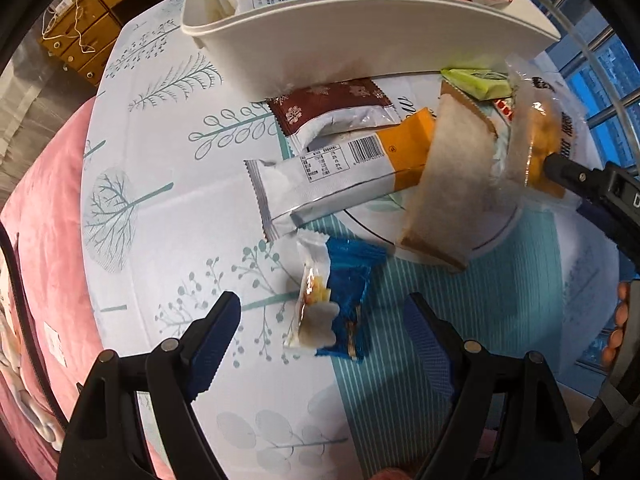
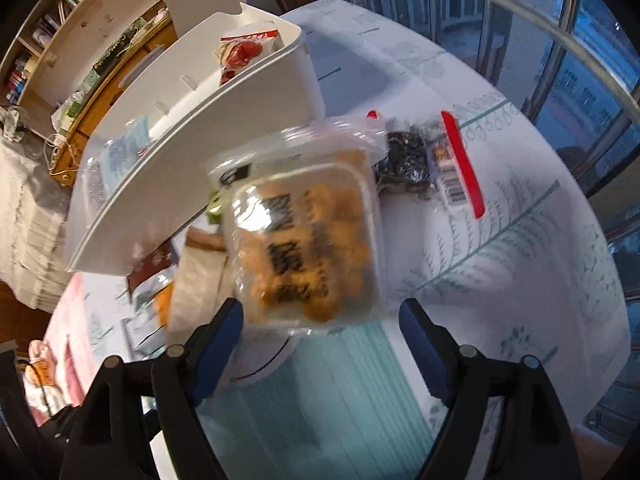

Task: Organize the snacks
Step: 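Grasp the clear orange cracker bag with right tool while left tool grasps blue wrapper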

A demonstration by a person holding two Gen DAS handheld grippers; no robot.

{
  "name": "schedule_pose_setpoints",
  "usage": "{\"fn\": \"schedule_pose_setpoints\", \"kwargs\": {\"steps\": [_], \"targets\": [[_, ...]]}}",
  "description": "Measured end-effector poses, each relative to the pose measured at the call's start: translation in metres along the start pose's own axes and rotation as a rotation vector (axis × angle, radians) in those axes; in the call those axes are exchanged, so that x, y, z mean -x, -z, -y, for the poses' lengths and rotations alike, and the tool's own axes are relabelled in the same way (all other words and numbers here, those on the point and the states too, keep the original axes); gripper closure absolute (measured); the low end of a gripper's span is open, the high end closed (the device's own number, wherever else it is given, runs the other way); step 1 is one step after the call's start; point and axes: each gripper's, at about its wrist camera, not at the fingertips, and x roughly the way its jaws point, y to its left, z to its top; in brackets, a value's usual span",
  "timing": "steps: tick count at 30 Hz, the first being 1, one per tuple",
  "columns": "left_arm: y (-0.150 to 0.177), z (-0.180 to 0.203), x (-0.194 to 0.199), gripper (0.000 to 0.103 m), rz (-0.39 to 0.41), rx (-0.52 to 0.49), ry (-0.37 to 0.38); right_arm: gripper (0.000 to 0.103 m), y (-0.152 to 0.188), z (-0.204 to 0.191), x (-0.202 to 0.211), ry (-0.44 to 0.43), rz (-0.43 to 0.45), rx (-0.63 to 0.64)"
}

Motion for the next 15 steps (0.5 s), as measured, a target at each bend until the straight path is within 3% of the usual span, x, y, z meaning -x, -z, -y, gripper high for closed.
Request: {"fn": "schedule_pose_setpoints", "kwargs": {"steps": [9, 15], "targets": [[-0.002, 0.010, -0.019, 0.024, -0.022, 0.000, -0.028, 0.018, -0.011, -0.013, -0.023, -0.023, -0.029, 0.069], [-0.004, 0.001, -0.023, 0.051, -0.014, 0.017, -0.023, 0.018, -0.019, -0.022, -0.035, 0.020, -0.043, 0.112]]}}
